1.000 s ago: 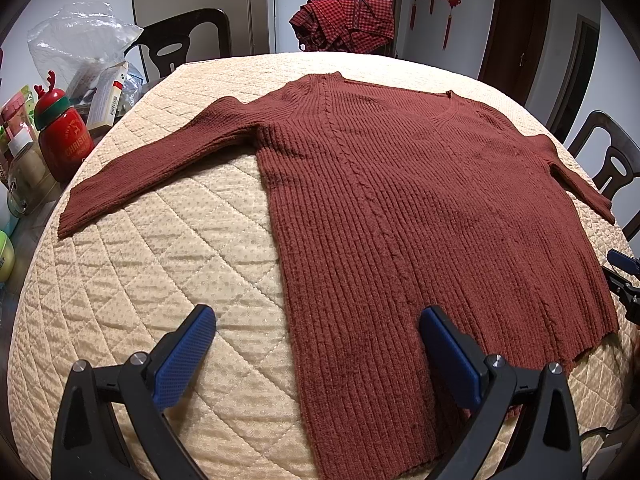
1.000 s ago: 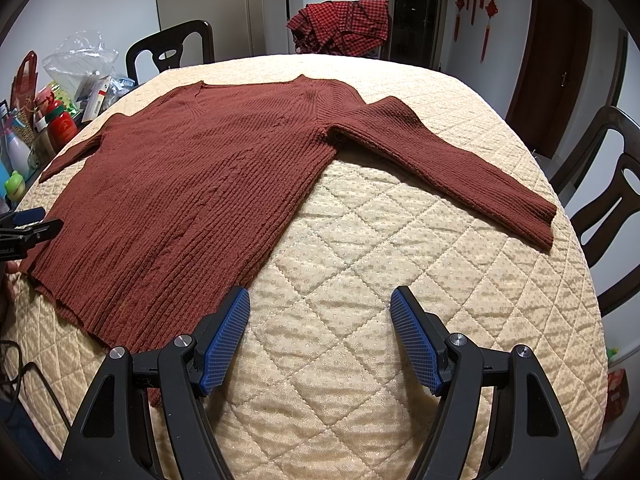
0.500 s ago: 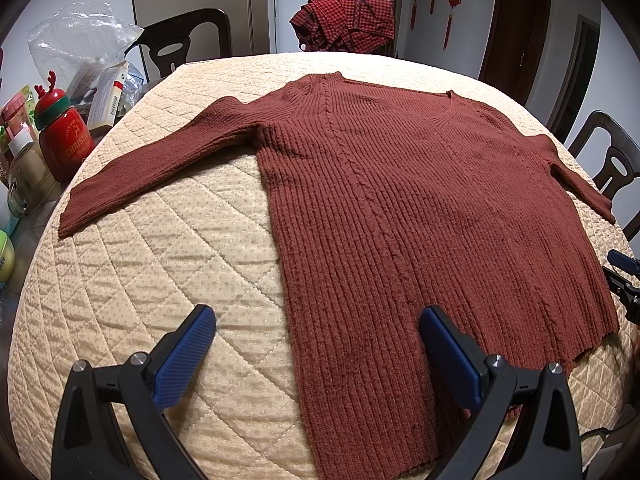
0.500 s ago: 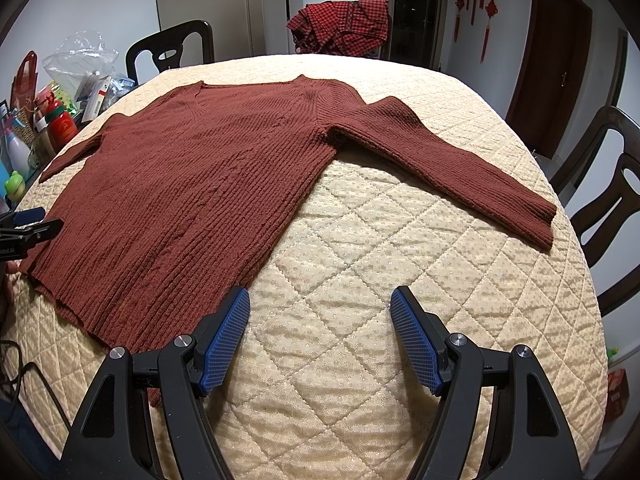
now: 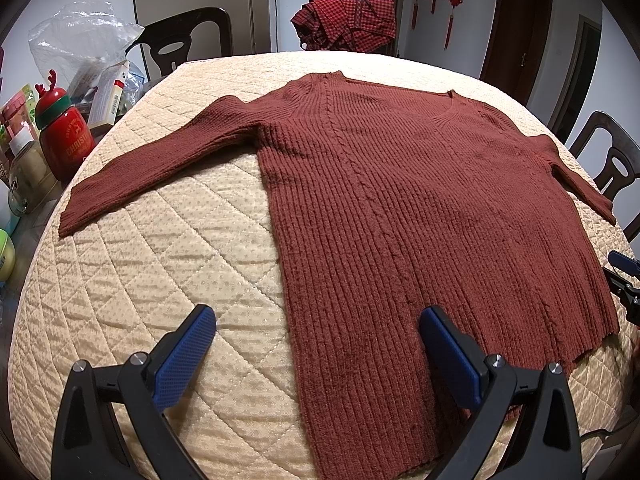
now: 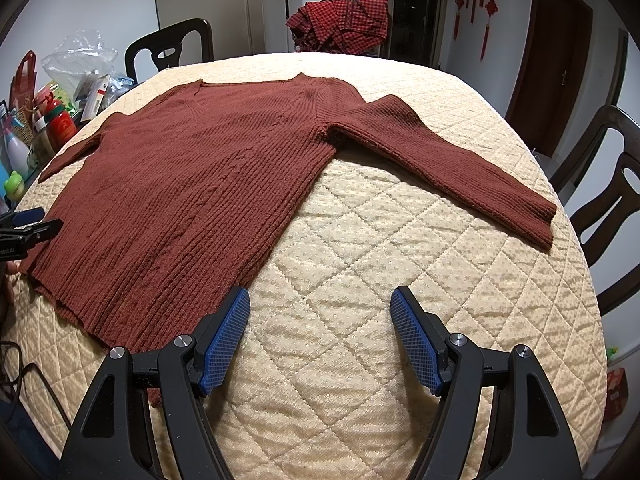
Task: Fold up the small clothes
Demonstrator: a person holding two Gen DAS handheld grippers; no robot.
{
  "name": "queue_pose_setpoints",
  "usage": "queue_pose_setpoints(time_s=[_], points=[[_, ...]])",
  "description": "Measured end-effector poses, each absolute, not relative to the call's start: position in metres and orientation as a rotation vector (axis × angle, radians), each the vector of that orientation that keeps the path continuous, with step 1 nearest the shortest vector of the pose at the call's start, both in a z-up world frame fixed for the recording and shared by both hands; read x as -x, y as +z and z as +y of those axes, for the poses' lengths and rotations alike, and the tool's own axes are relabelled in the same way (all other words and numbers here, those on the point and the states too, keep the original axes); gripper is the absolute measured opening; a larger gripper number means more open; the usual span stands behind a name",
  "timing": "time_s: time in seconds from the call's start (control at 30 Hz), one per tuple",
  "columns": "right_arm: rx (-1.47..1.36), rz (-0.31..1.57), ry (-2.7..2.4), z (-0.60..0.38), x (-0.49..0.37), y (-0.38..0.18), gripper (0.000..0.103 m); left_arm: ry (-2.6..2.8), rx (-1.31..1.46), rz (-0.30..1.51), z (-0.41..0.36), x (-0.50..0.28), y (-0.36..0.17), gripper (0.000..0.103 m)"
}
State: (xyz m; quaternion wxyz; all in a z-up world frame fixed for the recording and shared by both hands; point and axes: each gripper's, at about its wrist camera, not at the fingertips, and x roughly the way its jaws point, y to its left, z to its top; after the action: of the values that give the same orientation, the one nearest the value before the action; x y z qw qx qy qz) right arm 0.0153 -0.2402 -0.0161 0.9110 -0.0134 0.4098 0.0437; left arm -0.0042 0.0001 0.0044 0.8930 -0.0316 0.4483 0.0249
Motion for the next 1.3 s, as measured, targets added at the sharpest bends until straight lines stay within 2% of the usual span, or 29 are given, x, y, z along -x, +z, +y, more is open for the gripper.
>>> queue_pose_setpoints(time_s=[1.3], points=[[0.022, 0.861, 0.1, -0.234, -0.02, 0.004, 0.073, 0.09, 0.101, 0.963, 0.001, -0.001, 0.005, 0.103]])
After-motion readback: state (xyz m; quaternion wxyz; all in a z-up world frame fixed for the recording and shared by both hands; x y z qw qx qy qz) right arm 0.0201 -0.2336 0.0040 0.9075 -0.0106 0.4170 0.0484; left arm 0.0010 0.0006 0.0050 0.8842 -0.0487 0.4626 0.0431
